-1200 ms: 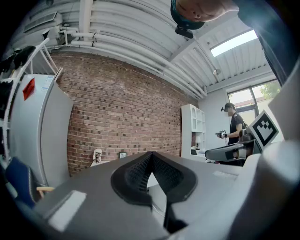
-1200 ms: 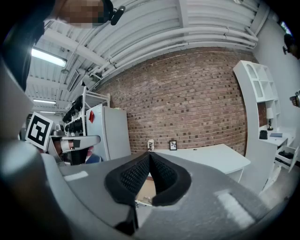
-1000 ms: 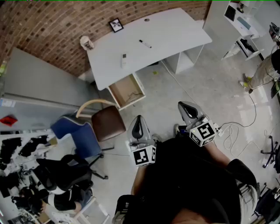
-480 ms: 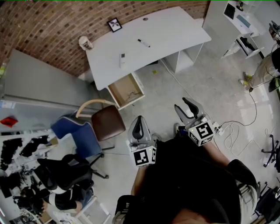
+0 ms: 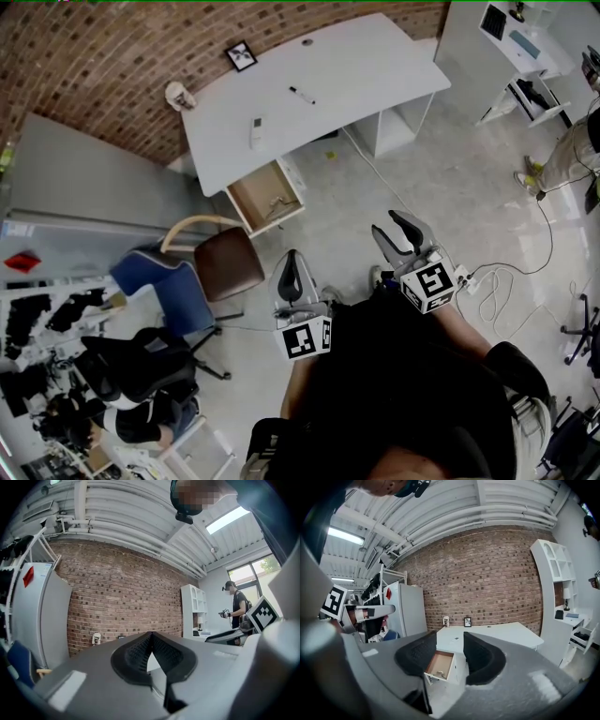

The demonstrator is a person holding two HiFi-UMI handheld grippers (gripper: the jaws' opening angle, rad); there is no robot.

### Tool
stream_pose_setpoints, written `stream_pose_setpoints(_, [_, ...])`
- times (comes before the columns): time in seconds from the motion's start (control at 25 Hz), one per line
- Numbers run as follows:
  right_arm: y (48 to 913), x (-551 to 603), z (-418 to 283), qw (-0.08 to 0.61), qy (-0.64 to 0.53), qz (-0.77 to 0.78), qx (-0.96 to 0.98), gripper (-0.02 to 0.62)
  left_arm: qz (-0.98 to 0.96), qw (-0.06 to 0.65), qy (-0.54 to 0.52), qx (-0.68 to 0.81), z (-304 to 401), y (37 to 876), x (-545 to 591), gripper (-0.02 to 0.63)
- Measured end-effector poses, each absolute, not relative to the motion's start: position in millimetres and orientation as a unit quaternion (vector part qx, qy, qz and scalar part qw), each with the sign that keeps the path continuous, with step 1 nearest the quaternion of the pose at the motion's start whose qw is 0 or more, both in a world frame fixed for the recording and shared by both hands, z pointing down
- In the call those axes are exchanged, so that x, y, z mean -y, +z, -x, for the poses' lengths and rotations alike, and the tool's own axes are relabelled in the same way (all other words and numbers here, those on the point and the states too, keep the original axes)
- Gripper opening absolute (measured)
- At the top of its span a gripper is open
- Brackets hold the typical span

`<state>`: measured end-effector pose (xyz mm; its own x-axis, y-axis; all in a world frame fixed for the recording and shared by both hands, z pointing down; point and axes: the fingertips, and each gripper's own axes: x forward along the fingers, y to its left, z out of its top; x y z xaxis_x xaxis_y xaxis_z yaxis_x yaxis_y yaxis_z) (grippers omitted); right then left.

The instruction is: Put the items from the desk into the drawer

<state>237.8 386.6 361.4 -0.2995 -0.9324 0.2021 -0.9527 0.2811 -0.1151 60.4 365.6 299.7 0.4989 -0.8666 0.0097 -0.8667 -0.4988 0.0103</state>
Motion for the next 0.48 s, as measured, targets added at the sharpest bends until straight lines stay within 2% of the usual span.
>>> stream_pose_setpoints(0.48, [374, -374, -273, 0.047, 0.109, -0.55, 0.827, 0.183, -0.852, 0.019, 0.011, 0.523, -107, 305, -373, 0.015])
